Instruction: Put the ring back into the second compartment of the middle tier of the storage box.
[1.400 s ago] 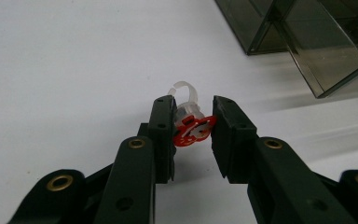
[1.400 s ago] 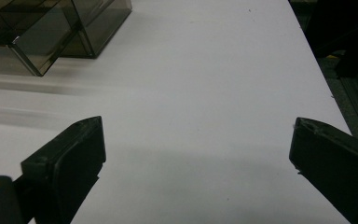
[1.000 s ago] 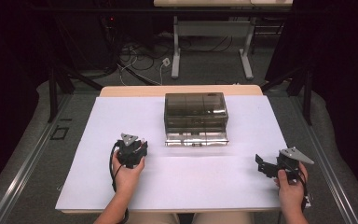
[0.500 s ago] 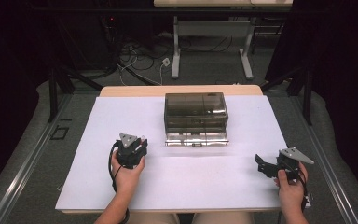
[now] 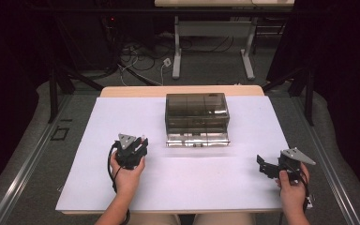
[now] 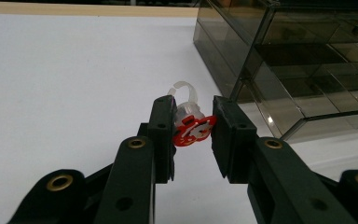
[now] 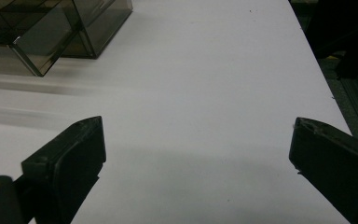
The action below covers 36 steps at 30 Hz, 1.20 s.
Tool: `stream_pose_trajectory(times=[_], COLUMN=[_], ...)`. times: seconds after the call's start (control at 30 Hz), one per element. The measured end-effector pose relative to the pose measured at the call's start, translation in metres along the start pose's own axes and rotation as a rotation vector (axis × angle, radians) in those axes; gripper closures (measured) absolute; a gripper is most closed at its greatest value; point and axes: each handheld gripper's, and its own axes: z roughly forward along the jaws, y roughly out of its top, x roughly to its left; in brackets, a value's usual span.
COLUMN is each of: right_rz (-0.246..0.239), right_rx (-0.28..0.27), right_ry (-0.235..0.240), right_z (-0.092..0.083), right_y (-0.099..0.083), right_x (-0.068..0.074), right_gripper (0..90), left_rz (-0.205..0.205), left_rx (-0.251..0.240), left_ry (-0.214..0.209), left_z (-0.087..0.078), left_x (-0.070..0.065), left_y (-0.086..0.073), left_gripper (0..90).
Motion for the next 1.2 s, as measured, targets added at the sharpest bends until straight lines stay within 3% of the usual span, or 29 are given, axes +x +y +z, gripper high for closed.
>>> stream_pose_trajectory(times=[0.73,1.2], right_rz=[-0.001,0.0], right_rx=[0.006,0.008], right_ry=[-0.003,-0.003], right_z=[0.0,0.0], right_y=[0.0,0.001], right_x=[0.001,0.001], right_gripper=[3.3,3.3], left_rz=[-0.012,0.014], left_rx=[-0.067,-0.072], left_ry=[-0.035,-0.075], left_z=[-0.013,-0.016], left_x=[-0.008,-0.02], left_y=[0.005,0.006], left_gripper=[69.8,69.8])
